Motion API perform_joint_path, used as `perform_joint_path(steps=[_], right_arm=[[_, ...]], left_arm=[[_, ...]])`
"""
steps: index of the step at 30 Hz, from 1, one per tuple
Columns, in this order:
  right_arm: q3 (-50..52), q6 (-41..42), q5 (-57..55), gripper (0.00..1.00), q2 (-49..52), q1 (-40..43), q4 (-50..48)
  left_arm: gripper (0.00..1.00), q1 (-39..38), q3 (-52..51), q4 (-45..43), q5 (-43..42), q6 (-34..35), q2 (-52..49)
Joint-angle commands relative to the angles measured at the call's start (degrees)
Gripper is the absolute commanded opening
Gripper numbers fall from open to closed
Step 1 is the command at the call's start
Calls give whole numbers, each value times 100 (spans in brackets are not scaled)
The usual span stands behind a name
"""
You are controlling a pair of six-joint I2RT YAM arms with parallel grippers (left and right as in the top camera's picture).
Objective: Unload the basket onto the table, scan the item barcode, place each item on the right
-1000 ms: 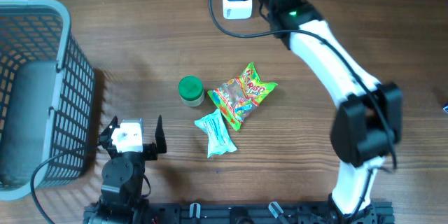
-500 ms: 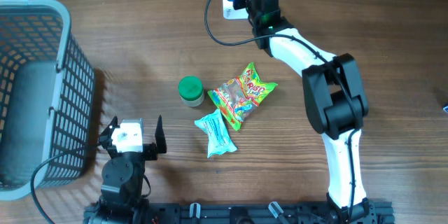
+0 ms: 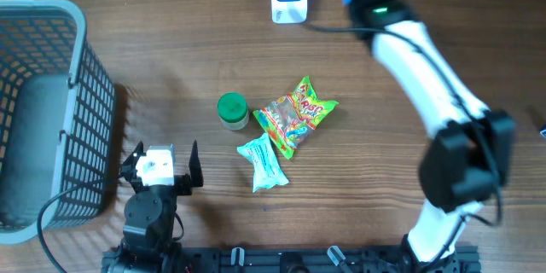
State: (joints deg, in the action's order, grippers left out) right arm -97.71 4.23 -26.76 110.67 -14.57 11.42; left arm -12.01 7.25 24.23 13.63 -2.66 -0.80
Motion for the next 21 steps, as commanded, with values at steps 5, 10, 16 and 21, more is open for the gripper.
perform_joint_path(steps=[5, 10, 16, 21], right_arm=[[251, 1427, -1071, 5, 98, 2138, 2474], [1174, 1847, -957, 4, 315, 3383, 2256], [1978, 1338, -621, 4, 472, 4240, 1690], [1403, 479, 1333, 100, -337, 3838, 2170]], left_arm=[[100, -26, -13, -15, 35, 52, 42], [100, -26, -13, -15, 35, 52, 42], [100, -26, -13, -15, 35, 52, 42], [100, -26, -13, -15, 35, 52, 42]])
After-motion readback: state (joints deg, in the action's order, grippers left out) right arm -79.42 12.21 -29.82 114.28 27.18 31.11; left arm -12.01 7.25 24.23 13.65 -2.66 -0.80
